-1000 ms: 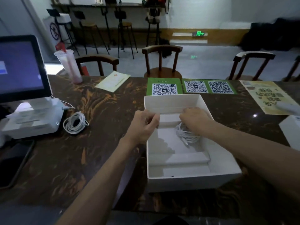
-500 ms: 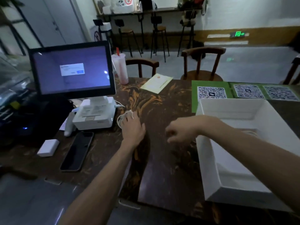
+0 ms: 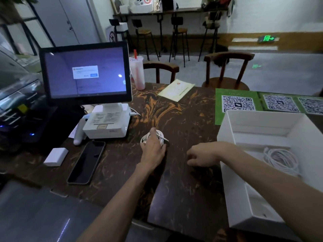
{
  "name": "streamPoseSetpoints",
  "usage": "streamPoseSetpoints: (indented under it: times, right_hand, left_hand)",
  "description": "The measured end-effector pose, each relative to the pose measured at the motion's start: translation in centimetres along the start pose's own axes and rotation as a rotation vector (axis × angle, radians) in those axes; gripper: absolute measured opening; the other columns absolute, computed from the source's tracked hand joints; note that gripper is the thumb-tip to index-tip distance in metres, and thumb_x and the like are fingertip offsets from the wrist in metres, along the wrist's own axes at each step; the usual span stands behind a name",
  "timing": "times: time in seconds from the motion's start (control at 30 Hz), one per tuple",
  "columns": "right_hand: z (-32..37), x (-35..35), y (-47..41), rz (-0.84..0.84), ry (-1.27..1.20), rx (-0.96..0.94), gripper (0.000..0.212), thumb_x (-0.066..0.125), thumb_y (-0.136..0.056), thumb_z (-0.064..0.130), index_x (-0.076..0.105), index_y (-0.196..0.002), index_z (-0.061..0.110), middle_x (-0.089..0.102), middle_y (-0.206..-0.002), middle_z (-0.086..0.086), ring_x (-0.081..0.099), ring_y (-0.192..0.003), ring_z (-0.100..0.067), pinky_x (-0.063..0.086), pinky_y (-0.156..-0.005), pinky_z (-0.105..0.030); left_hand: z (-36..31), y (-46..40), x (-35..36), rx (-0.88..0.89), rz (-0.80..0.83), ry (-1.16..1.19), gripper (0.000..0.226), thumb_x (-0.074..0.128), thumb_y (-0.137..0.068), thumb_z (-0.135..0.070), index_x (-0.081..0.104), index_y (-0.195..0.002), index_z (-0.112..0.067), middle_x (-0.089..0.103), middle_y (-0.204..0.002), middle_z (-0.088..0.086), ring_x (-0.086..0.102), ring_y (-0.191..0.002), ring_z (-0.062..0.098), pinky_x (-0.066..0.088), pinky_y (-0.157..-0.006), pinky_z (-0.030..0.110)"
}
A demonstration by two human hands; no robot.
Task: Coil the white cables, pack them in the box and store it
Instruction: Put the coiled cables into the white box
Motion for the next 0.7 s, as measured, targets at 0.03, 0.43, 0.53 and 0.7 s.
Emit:
streamPoseSetpoints:
  times: [0.03,0.43,0.53,0.7]
  right_hand:
    - [0.0,-0.5,0.0,-0.045,-0.019,0.006,0.035,0.043,-0.102,0.039,0.056,-0.126,0.017,0.061,-0.128,-0.01,0.058,-0.113,-0.03,0.047,-0.092,-0.039]
    - [0.1,-3.6,1.1,-0.224,-1.211,-0.032,0.073,0.029,-0.102,0.058,0.055,-0.126,-0.006,0.067,-0.115,-0.026,0.068,-0.089,-0.03,0.062,-0.074,-0.043]
    - [-1.4,-5.3,2.8,-0.392,-1.404,0.001,0.064,0.044,-0.101,0.051,0.058,-0.123,-0.007,0.07,-0.099,-0.017,0.068,-0.08,-0.022,0.056,-0.054,-0.028]
    - [-6.0,-8.1,8.1,-0.718,-1.353,0.011,0.052,0.044,-0.102,0.047,0.069,-0.103,0.001,0.071,-0.086,-0.011,0.07,-0.074,-0.021,0.061,-0.066,-0.035]
  left_hand:
    - [-0.1,-0.1,0.4,-0.002,0.026,0.0,0.063,0.057,-0.091,-0.012,0.026,-0.145,-0.004,0.055,-0.115,0.008,0.051,-0.116,0.032,0.025,-0.1,0.043]
    - [-8.5,4.8,-2.1,0.213,-0.125,0.273,0.071,0.062,-0.09,-0.008,0.026,-0.151,-0.006,0.06,-0.126,0.011,0.057,-0.113,0.025,0.038,-0.081,0.018]
    - [-12.6,5.1,-2.3,0.35,-0.093,0.265,0.074,0.06,-0.087,-0.002,0.025,-0.151,-0.009,0.059,-0.127,0.013,0.056,-0.116,0.025,0.049,-0.093,0.035]
    - [-20.1,5.7,-5.9,0.588,-0.206,0.292,0.049,0.062,-0.089,-0.011,0.046,-0.135,-0.005,0.061,-0.119,0.012,0.058,-0.106,0.021,0.05,-0.089,0.029]
Point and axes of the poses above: each hand's wrist, its own y-axis away from the middle knuckle, its own x-axis out of the palm, z = x × y, the point moved 9 cm from there along -y, towards the middle knuckle
